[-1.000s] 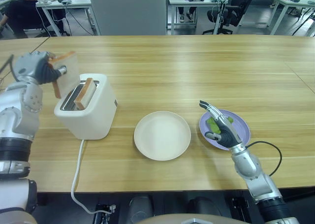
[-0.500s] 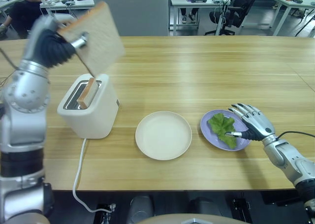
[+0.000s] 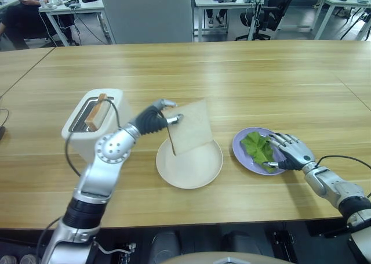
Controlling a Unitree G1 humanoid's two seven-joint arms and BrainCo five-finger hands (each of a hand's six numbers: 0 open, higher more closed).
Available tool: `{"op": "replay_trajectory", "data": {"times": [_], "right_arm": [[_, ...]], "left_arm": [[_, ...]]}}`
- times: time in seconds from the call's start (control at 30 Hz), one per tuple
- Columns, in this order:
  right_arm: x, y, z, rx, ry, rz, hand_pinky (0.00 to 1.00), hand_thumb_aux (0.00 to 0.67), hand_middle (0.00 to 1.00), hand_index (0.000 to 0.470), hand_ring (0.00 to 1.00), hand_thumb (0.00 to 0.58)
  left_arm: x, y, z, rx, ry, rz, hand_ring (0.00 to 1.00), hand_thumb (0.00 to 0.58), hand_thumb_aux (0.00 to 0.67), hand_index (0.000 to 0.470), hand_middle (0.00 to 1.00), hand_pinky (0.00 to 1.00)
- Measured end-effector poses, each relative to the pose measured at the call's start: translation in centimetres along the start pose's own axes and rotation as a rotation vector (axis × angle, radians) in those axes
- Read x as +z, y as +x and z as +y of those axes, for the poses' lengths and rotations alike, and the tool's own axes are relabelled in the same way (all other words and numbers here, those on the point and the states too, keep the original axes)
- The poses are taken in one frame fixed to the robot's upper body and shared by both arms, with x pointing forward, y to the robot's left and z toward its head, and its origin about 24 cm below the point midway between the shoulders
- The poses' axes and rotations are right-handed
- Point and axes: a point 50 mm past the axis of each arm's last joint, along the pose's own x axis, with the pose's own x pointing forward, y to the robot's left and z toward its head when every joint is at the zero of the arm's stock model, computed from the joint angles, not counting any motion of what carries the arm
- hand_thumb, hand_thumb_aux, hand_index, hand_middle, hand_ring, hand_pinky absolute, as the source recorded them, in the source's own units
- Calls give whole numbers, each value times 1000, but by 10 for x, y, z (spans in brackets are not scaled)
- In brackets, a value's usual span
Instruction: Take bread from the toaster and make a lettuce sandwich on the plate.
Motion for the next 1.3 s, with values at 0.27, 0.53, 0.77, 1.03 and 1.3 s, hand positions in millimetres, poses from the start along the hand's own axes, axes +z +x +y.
{"op": "replay_trajectory", "data": {"times": [0.27,0.53,0.77,1.03,1.3], "right_arm": [[4,2,2,-4,5,-27,0,670,0,460,0,580],[4,1,-3,-25,26,-50,0,670,0,460,0,580],[10,9,-40,-206,42,-113,0,670,0,460,0,580],[52,19,-88,-400,92,-277,0,670,0,460,0,580],[112,36,-112,-469,217,-428,0,670,0,460,0,580]], "left_arm": [[-53,16,-46,-121,-44,167,1000,580,670,460,1000,1000],[-69,22,-59,-162,306,213,0,0,0,0,0,0],[-46,29,-25,66,662,79,0,0,0,0,0,0],[-6,19,-3,250,939,-63,0,0,0,0,0,0],[23,-16,20,389,1014,-49,0,0,0,0,0,0]]}}
